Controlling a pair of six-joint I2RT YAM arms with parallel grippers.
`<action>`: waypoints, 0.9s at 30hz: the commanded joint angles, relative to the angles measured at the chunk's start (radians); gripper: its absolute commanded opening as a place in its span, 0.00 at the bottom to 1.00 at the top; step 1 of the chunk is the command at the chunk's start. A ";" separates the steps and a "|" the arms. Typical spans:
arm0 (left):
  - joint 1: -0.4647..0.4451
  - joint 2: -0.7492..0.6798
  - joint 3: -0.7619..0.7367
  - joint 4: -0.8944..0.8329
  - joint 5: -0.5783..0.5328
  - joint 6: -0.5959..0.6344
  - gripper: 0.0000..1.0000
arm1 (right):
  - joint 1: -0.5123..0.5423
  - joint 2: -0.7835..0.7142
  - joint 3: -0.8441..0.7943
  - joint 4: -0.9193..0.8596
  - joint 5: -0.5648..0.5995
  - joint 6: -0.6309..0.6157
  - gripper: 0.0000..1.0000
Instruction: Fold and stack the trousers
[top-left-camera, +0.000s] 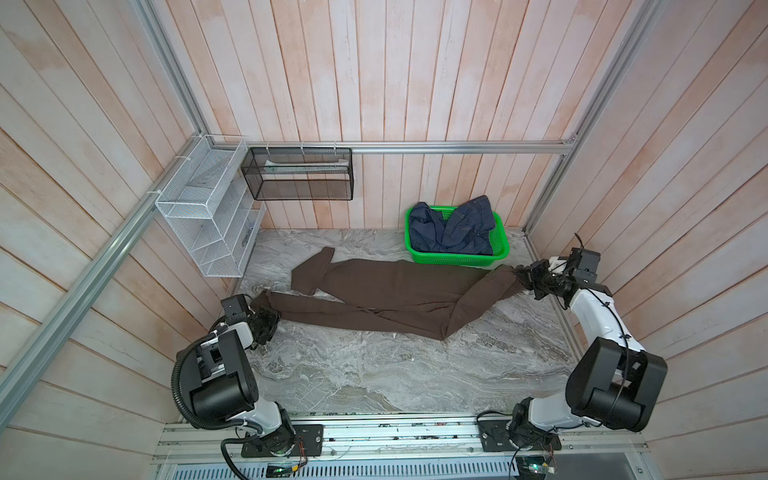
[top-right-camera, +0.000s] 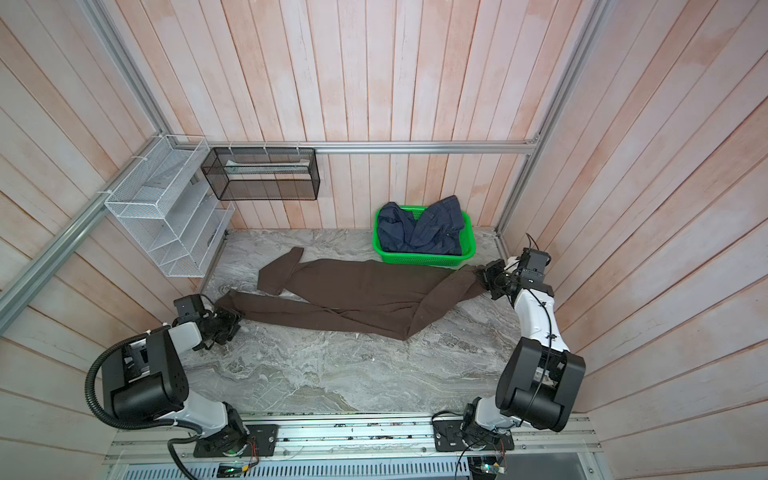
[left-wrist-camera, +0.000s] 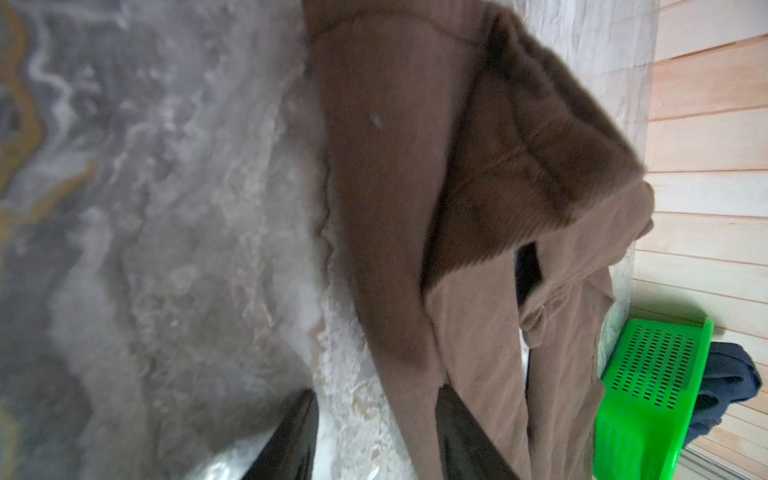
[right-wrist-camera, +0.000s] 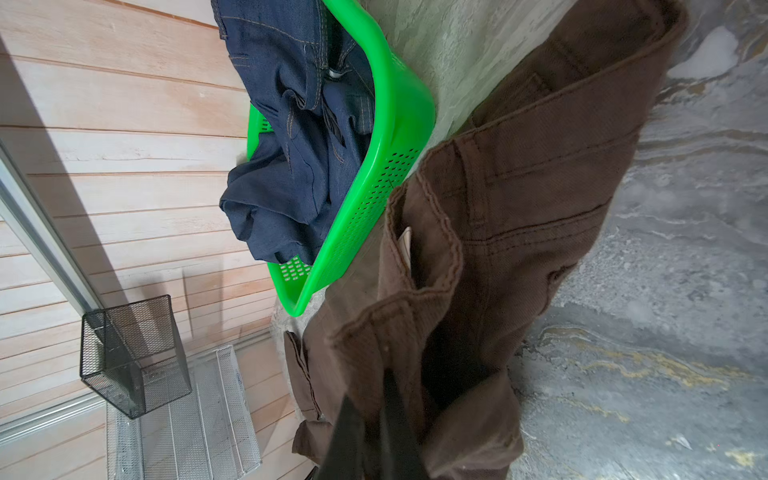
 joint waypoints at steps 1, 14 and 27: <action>-0.006 0.059 0.029 0.051 -0.045 0.004 0.47 | 0.008 -0.008 0.022 0.013 -0.007 0.003 0.00; -0.032 0.159 0.076 0.093 -0.044 -0.003 0.03 | 0.008 -0.006 0.035 0.008 -0.009 0.012 0.00; 0.133 -0.341 0.309 -0.378 -0.115 0.034 0.00 | -0.208 -0.027 0.070 -0.066 -0.098 0.032 0.00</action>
